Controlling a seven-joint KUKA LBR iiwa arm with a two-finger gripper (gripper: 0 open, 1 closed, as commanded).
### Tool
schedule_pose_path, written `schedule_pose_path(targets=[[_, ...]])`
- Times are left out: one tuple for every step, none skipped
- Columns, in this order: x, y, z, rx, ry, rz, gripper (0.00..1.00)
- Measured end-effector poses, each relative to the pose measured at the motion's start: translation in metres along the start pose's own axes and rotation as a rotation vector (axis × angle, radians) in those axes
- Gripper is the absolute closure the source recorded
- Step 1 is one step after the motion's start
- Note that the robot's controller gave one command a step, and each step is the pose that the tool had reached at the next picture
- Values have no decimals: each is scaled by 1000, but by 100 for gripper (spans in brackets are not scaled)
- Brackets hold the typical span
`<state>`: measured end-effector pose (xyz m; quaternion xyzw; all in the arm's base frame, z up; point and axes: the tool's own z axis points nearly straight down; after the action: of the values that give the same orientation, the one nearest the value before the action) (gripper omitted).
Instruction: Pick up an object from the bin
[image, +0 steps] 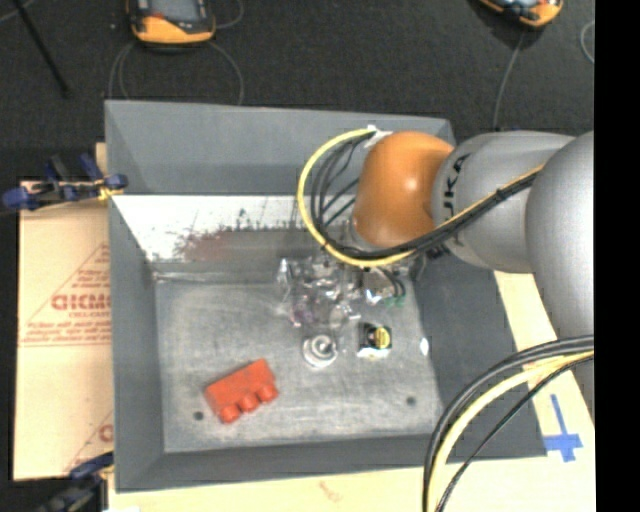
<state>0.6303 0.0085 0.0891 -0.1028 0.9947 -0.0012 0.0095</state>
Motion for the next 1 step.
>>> schedule_pose_path(targets=[[-3, 0, -1, 0, -7, 1, 100]])
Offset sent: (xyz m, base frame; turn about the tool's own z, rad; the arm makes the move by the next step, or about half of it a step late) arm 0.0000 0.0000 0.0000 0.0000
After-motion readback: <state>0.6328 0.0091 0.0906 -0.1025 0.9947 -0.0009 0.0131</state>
